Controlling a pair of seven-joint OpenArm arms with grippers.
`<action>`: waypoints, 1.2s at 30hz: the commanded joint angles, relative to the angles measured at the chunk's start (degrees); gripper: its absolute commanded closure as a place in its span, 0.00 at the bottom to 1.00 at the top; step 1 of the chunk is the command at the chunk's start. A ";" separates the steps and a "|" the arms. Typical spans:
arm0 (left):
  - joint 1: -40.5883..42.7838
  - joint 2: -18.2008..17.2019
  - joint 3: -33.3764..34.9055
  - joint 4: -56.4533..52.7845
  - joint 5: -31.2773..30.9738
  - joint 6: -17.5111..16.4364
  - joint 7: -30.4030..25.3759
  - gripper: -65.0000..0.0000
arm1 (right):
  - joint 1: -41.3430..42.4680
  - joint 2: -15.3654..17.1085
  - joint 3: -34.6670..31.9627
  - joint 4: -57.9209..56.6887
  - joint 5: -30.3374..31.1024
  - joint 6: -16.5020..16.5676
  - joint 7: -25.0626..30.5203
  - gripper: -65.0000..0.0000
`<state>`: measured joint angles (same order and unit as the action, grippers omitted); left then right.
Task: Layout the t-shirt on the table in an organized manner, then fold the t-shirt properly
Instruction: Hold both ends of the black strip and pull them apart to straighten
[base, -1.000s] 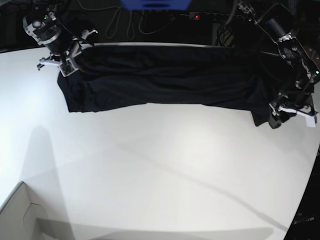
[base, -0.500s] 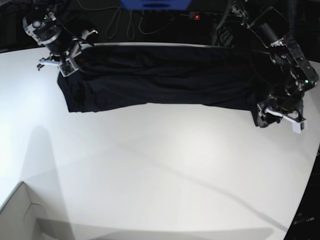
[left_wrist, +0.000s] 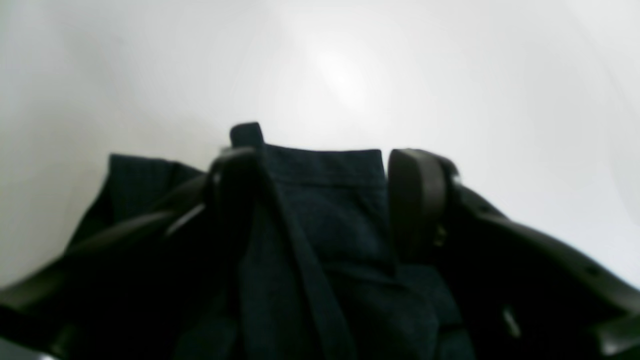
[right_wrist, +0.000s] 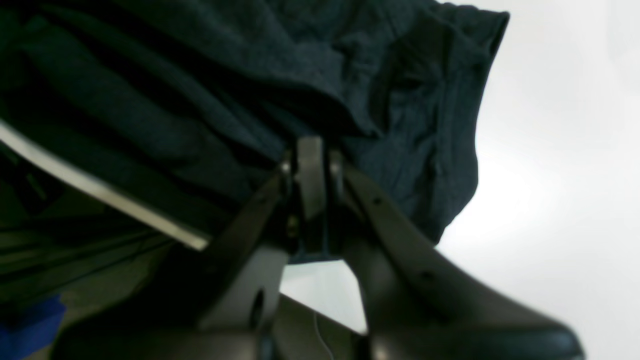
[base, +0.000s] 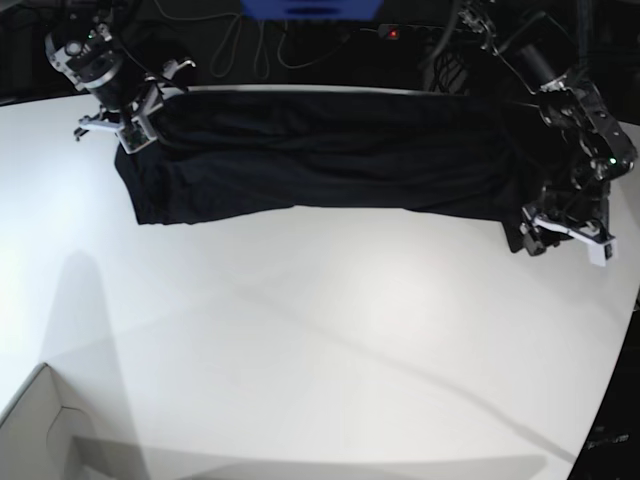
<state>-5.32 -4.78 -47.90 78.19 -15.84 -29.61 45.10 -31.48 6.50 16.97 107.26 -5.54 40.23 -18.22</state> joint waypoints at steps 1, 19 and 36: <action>0.00 -0.72 -0.14 0.97 -0.82 -0.07 -1.28 0.36 | -0.21 0.40 0.21 1.09 0.75 -0.23 1.12 1.00; 0.62 -1.16 -0.23 -4.30 -1.09 -0.07 -2.68 0.69 | -0.30 0.40 0.30 1.00 0.57 -0.23 1.12 1.00; 1.32 2.09 -9.38 7.74 -1.26 -0.15 -1.89 1.00 | -0.21 0.31 0.13 0.82 0.75 -0.23 1.12 1.00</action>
<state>-3.42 -2.15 -57.45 84.86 -16.21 -29.52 44.05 -31.46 6.48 16.88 107.20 -5.54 40.23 -18.20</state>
